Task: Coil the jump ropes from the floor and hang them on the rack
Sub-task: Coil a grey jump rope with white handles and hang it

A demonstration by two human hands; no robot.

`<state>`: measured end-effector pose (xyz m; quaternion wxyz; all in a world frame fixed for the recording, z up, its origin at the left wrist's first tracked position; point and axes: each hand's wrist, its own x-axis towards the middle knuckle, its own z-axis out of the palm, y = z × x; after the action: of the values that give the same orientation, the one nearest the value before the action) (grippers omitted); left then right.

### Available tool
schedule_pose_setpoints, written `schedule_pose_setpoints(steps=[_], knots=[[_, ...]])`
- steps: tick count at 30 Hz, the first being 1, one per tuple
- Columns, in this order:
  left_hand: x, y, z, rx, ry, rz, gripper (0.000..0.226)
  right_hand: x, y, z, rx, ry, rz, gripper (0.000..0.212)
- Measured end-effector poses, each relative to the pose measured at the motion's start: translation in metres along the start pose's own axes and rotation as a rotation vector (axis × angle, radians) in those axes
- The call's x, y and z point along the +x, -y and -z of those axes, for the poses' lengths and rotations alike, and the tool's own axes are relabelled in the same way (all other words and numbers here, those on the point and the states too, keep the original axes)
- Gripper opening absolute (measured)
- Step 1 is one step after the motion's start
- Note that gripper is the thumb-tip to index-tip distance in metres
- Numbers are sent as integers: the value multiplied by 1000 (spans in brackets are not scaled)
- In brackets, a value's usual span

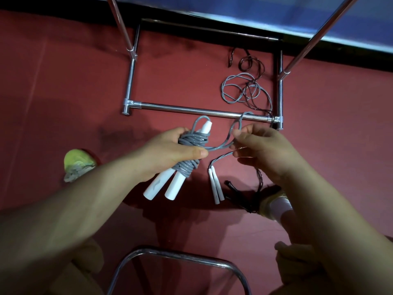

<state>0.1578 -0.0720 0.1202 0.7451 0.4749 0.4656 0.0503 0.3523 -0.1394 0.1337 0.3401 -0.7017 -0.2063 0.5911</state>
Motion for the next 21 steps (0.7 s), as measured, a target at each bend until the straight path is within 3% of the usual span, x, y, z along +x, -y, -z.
schedule_pose_setpoints(steps=[7,10,16,21], knots=[[-4,-5,-4,-153,41,47,42,-2,1,-6,296,187,47,8],[-7,-9,-6,-199,62,72,38,-6,2,-12,417,230,152,15],[-3,-7,-4,-119,47,32,42,-15,0,-22,282,136,351,21],[1,5,-2,5,82,51,55,-17,-6,-28,216,141,296,11]])
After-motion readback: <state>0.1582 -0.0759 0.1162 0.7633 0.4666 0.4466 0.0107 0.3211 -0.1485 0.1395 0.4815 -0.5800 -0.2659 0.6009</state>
